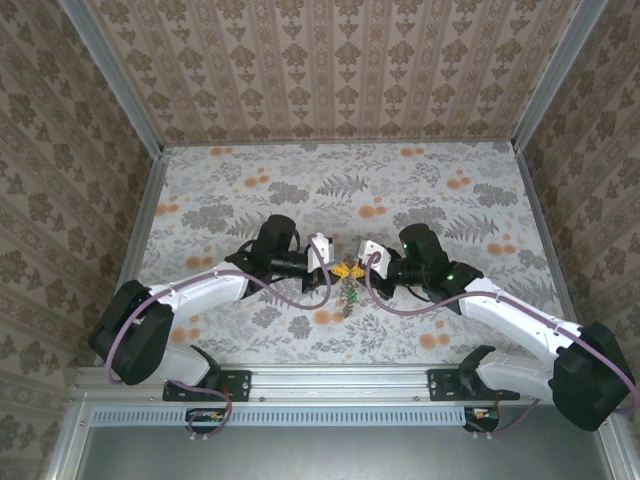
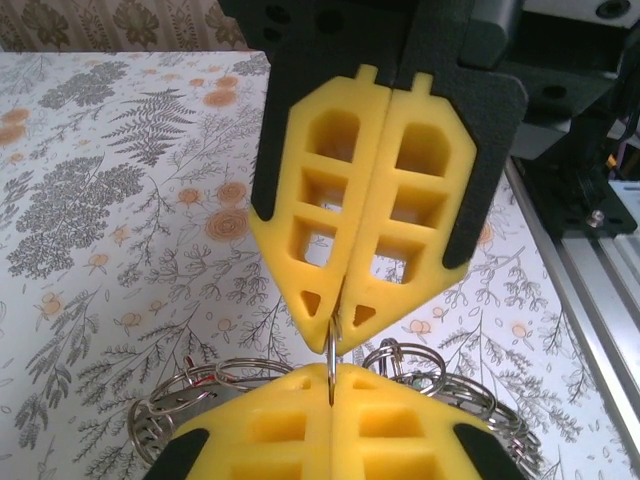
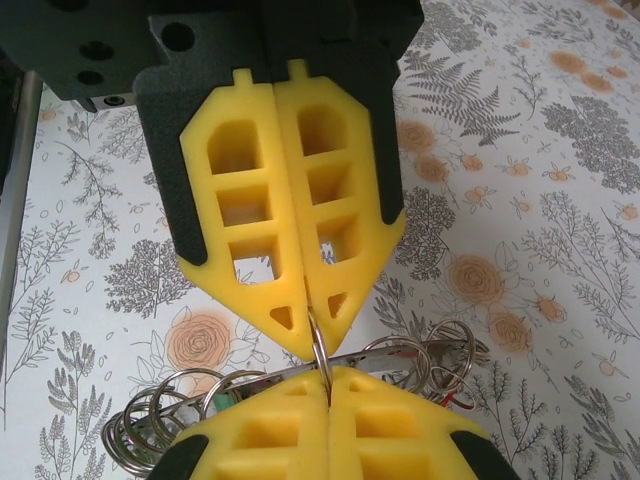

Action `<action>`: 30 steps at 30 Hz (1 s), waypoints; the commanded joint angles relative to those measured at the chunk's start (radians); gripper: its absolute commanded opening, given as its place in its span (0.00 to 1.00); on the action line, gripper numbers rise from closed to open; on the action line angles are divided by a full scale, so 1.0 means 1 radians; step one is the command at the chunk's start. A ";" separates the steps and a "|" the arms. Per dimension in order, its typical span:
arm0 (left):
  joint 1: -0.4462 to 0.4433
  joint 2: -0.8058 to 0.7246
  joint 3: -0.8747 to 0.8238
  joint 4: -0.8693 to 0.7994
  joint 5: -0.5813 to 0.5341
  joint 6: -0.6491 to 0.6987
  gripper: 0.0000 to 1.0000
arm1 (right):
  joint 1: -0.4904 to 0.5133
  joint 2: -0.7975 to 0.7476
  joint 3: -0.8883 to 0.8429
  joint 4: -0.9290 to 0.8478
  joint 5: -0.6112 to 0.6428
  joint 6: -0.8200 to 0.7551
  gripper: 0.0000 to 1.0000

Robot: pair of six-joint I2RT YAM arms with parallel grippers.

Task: Put the keys on the keyring

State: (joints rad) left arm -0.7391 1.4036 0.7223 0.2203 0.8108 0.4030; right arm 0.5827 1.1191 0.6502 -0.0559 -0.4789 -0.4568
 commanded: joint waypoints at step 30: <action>0.006 -0.066 -0.001 0.005 -0.028 -0.045 0.00 | -0.527 0.165 0.146 -0.667 0.505 0.870 0.42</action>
State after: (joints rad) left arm -0.7380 1.3758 0.7219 0.2092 0.7765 0.3779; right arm 0.0704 1.2545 0.7677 -0.6113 -0.0513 0.3714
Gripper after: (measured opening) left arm 0.044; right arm 0.423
